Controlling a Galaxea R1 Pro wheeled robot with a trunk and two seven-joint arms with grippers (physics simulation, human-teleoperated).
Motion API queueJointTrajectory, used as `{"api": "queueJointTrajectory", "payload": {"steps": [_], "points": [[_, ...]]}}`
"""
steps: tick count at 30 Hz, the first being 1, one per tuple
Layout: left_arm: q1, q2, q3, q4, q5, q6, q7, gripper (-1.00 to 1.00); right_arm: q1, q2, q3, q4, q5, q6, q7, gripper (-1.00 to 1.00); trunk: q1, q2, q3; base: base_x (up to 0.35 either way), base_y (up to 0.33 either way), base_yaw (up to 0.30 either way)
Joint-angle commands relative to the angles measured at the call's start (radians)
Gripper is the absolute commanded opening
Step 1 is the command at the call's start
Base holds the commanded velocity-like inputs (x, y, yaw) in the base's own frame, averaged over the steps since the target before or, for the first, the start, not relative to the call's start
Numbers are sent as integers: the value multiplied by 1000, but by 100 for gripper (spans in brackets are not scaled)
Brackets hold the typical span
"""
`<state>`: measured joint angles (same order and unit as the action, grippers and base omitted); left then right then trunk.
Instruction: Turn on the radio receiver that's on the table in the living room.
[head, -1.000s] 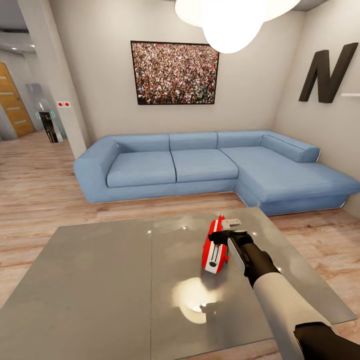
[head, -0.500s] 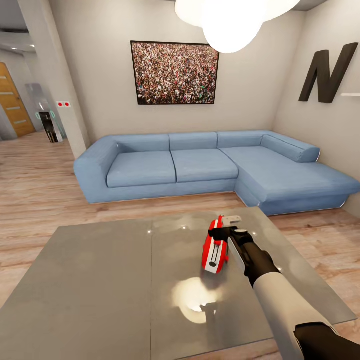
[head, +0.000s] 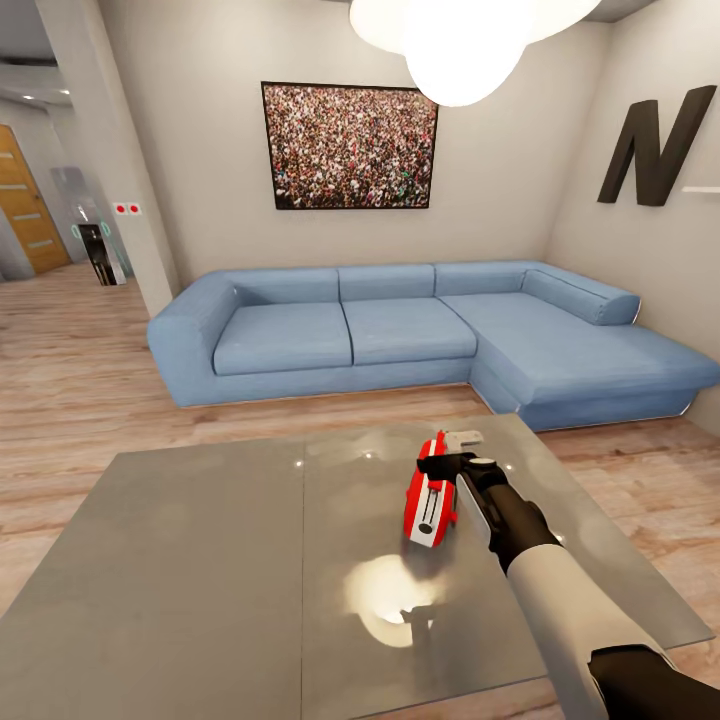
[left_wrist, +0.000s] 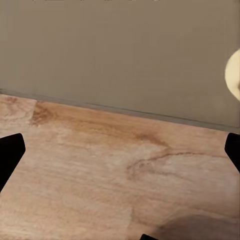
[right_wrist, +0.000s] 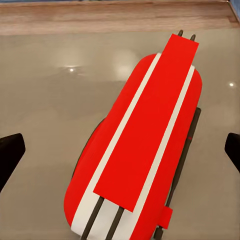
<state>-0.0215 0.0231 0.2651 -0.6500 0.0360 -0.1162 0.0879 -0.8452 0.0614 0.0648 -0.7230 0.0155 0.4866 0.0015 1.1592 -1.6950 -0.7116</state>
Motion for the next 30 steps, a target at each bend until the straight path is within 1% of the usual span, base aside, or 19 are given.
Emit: {"api": "queueJointTrajectory", "payload": {"steps": [1, 4, 6, 9, 10, 11, 12, 13, 14, 15, 17, 18, 19, 23, 25, 30], "points": [[0, 1, 0, 0, 0, 0, 0, 100, 0, 0, 0, 0, 0, 0, 0, 100, 0, 0, 0, 0, 0, 0], [0, 2, -1, -10, -1, 1, 6, 100, 0, 0, 0, 0, 1, 0, 0, 100, 0, 0, 0, 0, 0, 0], [0, 6, -1, -32, -3, 3, 9, 100, 0, 0, 1, 0, 1, 0, 0, 100, 0, 0, 0, 0, 0, 0], [0, 23, 0, -121, -3, 19, 8, 100, 0, 0, 1, 0, 2, 1, 0, 100, 0, 0, 0, 0, 0, 0], [0, 29, 0, -166, -4, 40, 8, 100, 0, 0, 1, 0, 3, 2, 0, 100, 0, 0, 0, 0, 0, 0], [0, 31, 0, -189, -4, 55, 8, 100, 0, 0, 1, 0, 3, 2, 0, 100, 0, 0, 0, 0, 0, 0], [0, 33, -1, -237, -3, 93, 7, 100, 0, 0, 1, 0, 3, 2, 0, 100, 0, 0, 0, 0, 0, 0], [-1, 34, -1, -261, -3, 116, 7, 100, 0, 0, 1, 0, 3, 2, 0, 100, 0, 0, 0, 0, 0, 0], [-2, 35, -1, -311, -2, 165, 7, 100, 0, 0, 1, 0, 3, 2, 0, 100, 0, 0, 0, 0, 0, 0], [-2, 35, -1, -337, -2, 189, 7, 100, 0, 0, 1, 0, 3, 3, 0, 100, 0, 0, 0, 0, 0, 0], [-4, 35, -1, -439, -1, 275, 5, 100, 0, 0, 1, 0, 3, 3, 0, 100, 0, 0, 0, 0, 0, 0], [-5, 34, -1, -464, -1, 291, 5, 100, 0, 0, 1, 0, 3, 3, 0, 100, 0, 0, 0, 0, 0, 0], [-5, 34, -1, -510, 0, 317, 3, 100, 0, 0, 1, 0, 3, 4, 0, 100, 0, 0, 0, 0, 0, 0], [-6, 33, -1, -611, 2, 353, 2, 100, 0, 0, 1, 0, 3, 4, 0, 100, 0, 0, 0, 0, 0, 0], [-7, 32, -2, -634, 9, 359, 1, 100, 0, 0, 1, 0, 3, 3, 0, 100, 0, 0, 0, 0, 0, 0], [-8, 30, -5, -654, 21, 362, -1, 100, 0, 0, 1, 0, 1, 3, 0, 100, 0, 0, 0, 0, 0, 0]]}}
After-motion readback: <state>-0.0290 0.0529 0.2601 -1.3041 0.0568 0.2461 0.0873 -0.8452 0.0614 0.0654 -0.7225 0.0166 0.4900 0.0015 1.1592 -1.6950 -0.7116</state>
